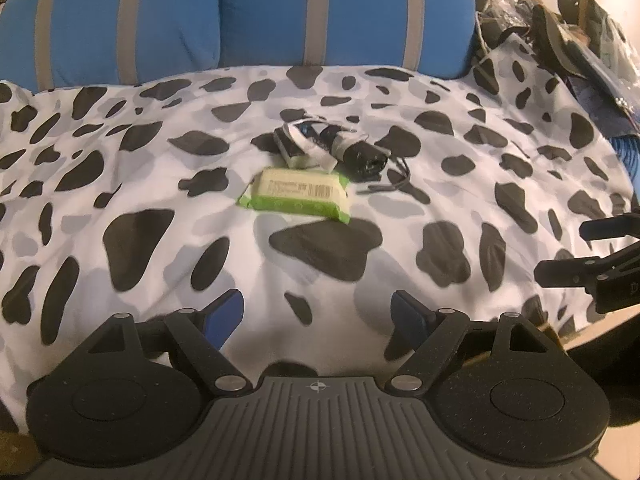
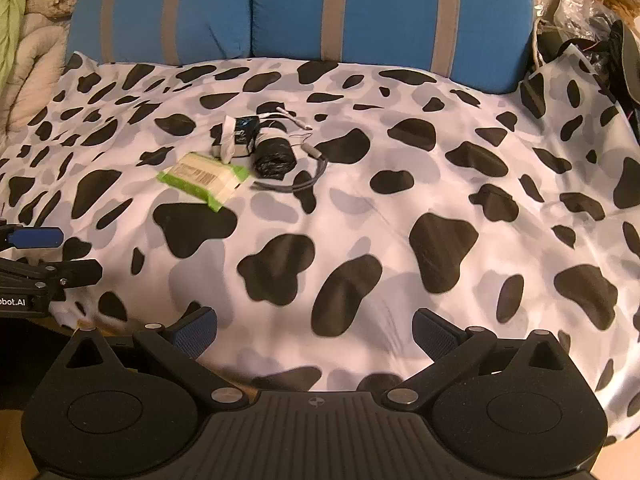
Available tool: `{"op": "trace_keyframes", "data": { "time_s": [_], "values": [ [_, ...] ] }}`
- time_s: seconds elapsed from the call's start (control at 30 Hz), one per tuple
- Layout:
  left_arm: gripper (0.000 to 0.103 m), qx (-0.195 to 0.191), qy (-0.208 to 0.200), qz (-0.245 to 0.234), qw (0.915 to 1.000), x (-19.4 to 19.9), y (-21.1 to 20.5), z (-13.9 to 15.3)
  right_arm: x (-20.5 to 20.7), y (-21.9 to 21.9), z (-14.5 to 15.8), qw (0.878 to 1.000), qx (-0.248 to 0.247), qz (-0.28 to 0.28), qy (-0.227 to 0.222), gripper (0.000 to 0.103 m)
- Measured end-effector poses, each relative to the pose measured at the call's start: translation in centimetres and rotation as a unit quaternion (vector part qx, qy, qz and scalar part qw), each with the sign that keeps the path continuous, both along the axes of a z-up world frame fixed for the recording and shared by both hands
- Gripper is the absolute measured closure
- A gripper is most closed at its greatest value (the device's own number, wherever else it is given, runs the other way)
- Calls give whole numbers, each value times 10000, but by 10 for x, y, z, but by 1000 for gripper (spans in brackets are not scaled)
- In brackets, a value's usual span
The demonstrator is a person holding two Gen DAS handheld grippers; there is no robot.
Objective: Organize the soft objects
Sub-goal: 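Move both tools from the box toward the green-wrapped wipe pack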
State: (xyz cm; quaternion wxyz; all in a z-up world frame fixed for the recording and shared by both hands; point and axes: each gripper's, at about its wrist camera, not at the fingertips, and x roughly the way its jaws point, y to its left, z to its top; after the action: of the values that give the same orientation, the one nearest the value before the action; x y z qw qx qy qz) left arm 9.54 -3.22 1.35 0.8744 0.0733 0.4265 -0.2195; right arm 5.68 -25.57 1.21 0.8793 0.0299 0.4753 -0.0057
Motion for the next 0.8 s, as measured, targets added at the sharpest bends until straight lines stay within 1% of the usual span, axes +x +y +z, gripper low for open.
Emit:
{"op": "trace_keyframes", "data": {
  "time_s": [0.1,0.2,0.43,0.73,0.8],
  "values": [
    [22,-25,-146,-56,9999,7,-3,-2,10,-3,-2,10000,-36,23,-19,0],
    [22,57,-277,-109,9995,14,-8,-5,20,-7,-3,10000,-68,7,-24,0],
    [22,71,-489,-233,9985,35,-17,-11,44,-16,-6,10000,-64,-33,-37,0],
    [22,253,-513,-332,9978,62,-29,-22,66,-23,-16,9999,-130,67,13,0],
    [22,238,-511,-352,9978,69,-31,-24,70,-25,-17,9999,-143,74,39,0]
  ]
}}
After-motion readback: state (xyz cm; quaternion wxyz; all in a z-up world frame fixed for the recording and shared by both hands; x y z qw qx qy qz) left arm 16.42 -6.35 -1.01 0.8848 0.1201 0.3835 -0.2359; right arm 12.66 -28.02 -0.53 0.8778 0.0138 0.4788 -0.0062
